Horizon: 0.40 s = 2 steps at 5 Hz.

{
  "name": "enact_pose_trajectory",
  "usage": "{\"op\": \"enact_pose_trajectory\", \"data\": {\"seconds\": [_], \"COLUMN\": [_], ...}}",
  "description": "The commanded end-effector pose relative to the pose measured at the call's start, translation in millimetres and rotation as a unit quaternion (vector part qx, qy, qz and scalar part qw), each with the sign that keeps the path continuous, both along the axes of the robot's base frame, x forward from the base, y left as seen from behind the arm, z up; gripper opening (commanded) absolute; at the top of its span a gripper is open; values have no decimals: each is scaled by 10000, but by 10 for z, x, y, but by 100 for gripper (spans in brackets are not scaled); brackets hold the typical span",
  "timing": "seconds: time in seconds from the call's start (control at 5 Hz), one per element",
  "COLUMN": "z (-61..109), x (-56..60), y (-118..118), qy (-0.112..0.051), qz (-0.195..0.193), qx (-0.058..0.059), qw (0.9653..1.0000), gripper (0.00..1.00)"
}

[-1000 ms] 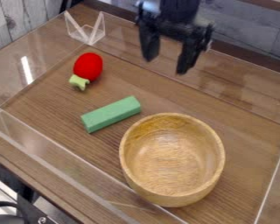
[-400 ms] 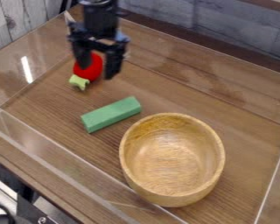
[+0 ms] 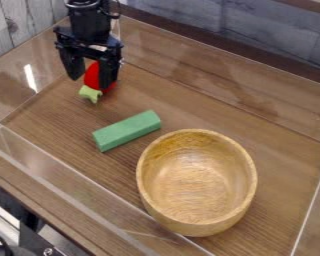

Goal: Move the red fruit to the right

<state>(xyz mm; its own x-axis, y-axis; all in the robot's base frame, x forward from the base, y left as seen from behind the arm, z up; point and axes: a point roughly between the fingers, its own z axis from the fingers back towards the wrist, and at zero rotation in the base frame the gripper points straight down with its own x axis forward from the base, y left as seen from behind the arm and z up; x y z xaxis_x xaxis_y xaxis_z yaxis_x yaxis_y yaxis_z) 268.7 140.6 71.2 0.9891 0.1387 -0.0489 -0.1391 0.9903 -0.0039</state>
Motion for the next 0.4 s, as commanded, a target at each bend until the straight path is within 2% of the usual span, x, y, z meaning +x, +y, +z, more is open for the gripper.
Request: {"op": "enact_pose_trajectory", "data": {"seconds": [0.0, 0.2], "z": [272, 258], "x": [116, 241], "y": [31, -37], "qy": [-470, -522], "qz": [37, 176], "qx": [255, 296], "qw": [9986, 9980], "gripper": [100, 100]}}
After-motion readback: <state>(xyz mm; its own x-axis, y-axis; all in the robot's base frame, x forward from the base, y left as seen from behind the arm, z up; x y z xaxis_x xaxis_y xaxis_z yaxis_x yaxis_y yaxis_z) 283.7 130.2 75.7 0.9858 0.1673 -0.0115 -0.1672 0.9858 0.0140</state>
